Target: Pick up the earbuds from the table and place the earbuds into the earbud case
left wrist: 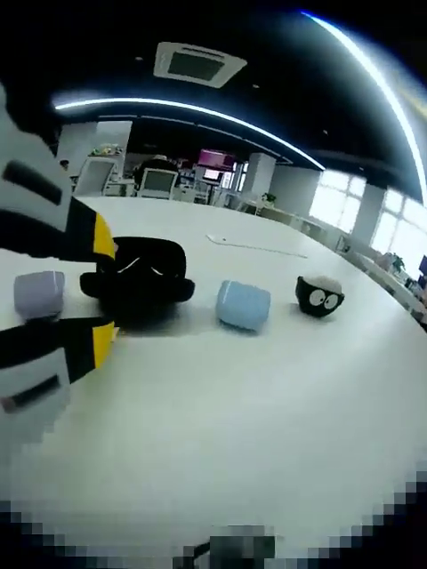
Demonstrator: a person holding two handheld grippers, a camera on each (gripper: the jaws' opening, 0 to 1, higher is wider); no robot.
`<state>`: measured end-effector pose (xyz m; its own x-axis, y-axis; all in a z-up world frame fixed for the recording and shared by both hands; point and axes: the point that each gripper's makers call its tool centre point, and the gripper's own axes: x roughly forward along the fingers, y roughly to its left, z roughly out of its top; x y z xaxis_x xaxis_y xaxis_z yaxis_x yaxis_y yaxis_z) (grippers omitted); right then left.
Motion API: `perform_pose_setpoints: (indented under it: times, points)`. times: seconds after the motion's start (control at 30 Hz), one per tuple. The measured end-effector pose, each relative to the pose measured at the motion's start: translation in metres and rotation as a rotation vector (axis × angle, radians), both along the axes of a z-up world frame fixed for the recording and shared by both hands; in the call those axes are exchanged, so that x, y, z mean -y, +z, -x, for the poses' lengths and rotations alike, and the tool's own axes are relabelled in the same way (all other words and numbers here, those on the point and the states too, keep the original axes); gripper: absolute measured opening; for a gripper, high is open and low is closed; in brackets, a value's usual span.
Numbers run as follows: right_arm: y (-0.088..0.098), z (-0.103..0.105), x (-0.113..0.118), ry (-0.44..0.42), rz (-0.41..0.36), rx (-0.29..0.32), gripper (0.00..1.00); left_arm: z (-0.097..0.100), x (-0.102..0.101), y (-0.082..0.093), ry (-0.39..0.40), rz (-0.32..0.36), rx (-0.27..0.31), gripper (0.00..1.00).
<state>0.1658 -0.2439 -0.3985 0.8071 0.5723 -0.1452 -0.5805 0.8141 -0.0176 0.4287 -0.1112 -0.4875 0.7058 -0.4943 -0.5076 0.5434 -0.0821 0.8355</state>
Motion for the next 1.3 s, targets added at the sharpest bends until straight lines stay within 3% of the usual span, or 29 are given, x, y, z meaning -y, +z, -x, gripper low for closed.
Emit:
perform_pose_setpoints:
  times: [0.23, 0.47, 0.67, 0.83, 0.93, 1.03, 1.3]
  points:
    - [-0.003, -0.001, 0.001, 0.006, -0.011, -0.011, 0.38, -0.01, 0.005, -0.005, -0.026, -0.003, 0.019, 0.15]
    - [-0.008, -0.003, -0.001, 0.015, -0.008, -0.023, 0.38, -0.003, 0.003, -0.004, -0.036, -0.003, 0.027, 0.14]
    - [-0.009, -0.006, 0.001, 0.015, -0.039, -0.032, 0.38, 0.018, -0.009, 0.016, -0.055, -0.01, 0.126, 0.13]
    - [-0.007, -0.009, -0.007, 0.034, -0.096, -0.045, 0.38, 0.052, -0.009, 0.038, -0.105, -0.038, 0.215, 0.13]
    - [0.003, -0.006, -0.015, 0.074, -0.233, -0.065, 0.38, 0.092, -0.001, 0.053, -0.172, -0.012, 0.272, 0.13]
    - [0.007, -0.006, -0.014, 0.07, -0.264, -0.066, 0.38, 0.13, 0.005, 0.064, -0.222, 0.005, 0.326, 0.13]
    - [0.016, -0.005, -0.022, 0.069, -0.349, -0.081, 0.4, 0.217, 0.016, 0.077, -0.313, 0.042, 0.352, 0.13]
